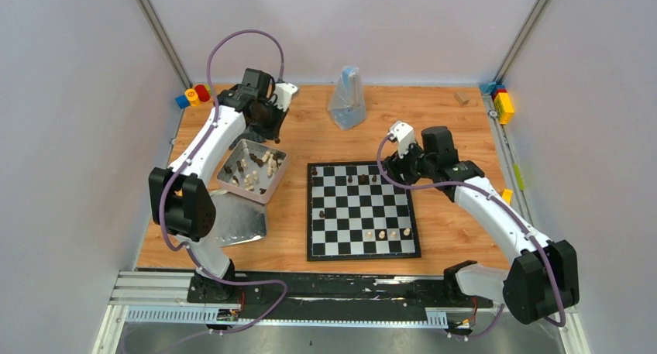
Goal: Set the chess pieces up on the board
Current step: Place the chess piece on the chessboard.
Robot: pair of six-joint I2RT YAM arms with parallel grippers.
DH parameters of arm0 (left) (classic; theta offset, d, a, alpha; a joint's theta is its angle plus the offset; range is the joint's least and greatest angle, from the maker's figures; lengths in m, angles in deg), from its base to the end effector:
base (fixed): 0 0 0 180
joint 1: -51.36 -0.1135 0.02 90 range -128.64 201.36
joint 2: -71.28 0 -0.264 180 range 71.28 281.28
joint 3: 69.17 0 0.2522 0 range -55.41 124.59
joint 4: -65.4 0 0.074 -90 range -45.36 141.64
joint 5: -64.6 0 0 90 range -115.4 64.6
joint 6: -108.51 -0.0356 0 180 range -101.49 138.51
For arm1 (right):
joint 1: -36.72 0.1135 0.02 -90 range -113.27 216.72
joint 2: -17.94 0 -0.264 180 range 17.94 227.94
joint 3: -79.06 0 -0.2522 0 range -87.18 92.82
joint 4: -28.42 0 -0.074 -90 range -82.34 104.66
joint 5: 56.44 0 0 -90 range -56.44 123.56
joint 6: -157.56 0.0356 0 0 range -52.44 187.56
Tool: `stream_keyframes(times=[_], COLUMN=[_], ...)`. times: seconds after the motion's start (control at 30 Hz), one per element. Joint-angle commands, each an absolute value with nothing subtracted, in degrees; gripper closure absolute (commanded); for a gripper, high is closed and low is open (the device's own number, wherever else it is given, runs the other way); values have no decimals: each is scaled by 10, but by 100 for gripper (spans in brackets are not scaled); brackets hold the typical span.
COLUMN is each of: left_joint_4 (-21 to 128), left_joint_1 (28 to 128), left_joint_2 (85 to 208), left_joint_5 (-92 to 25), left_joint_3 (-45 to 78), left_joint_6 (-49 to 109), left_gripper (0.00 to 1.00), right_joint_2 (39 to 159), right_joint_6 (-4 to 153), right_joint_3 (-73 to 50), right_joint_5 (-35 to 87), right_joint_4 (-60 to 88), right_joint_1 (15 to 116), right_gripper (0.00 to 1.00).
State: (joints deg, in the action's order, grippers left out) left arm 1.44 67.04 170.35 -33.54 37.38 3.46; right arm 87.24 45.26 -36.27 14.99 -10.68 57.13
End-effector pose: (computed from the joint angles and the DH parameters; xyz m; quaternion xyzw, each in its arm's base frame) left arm 0.3568 -0.1054 0.3160 0.2728 0.9155 -0.0695 0.2873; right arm 0.2359 0.0999 0.2656 -0.3895 0.8221 0.1420 0.3901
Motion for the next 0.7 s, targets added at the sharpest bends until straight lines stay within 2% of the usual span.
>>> stream_keyframes(times=[0.0,0.2,0.33,0.5,0.67], left_joint_4=[16,9,-32,-59,-78], left_joint_1=[726,831,881,927,956], left_joint_2=[1683,1754,1850,1961,2040], left_joint_5=[-368,-366,-370,-370,-356], left_joint_3=[421,501,604,728,800], left_joint_6=[33,34,47,56,65], left_gripper=[90,89,88,87,87], right_joint_2=[854,842,827,805,786], right_joint_6=[486,508,521,533,533], right_joint_3=[-352,-343,-342,-342,-347], right_joint_5=[178,198,205,204,200], right_joint_4=[-74,-71,-71,-72,-72], right_joint_1=[536,473,436,394,374], right_gripper=[37,37,37,37,37])
